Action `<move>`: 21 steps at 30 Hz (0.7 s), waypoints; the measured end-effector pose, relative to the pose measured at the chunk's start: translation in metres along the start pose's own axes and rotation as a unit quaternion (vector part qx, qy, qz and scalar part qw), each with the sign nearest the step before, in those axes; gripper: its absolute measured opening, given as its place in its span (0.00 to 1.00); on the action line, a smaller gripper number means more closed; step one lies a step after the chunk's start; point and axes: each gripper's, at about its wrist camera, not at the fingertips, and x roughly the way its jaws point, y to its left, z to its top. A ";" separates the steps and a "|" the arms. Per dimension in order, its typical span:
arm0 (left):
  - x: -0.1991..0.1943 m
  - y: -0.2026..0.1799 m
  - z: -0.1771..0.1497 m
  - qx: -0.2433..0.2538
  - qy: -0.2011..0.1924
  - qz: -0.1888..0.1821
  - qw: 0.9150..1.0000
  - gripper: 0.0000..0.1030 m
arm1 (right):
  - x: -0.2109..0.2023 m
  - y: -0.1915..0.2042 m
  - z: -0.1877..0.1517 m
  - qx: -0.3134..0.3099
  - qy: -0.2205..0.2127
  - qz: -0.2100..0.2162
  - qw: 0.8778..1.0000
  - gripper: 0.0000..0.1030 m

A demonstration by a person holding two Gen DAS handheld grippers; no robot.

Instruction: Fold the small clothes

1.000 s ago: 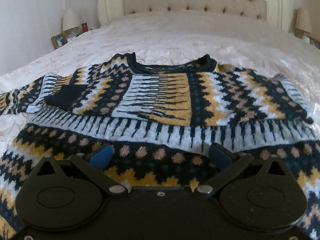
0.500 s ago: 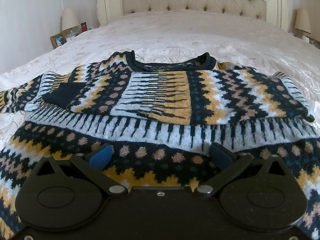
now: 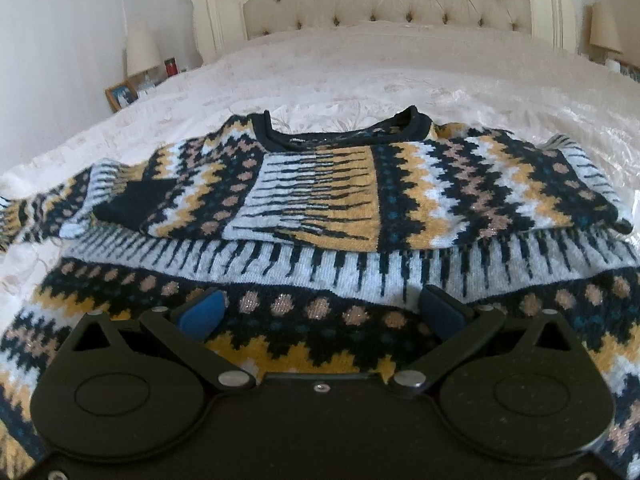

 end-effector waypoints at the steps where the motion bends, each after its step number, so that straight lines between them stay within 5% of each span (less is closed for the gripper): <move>1: -0.005 -0.016 0.004 0.007 -0.005 -0.015 1.000 0.06 | -0.001 -0.003 0.000 0.009 -0.004 0.008 1.000 1.00; 9: -0.044 -0.152 0.017 0.068 -0.033 -0.152 0.985 0.06 | -0.026 -0.039 0.009 0.098 -0.034 0.113 0.988 1.00; 14: -0.056 -0.226 -0.002 0.095 -0.027 -0.240 0.966 0.06 | -0.055 -0.036 0.044 0.027 -0.066 0.077 0.995 1.00; 21: -0.042 -0.299 -0.054 0.119 0.020 -0.316 0.941 0.06 | -0.070 -0.068 0.067 0.054 -0.059 0.033 0.996 1.00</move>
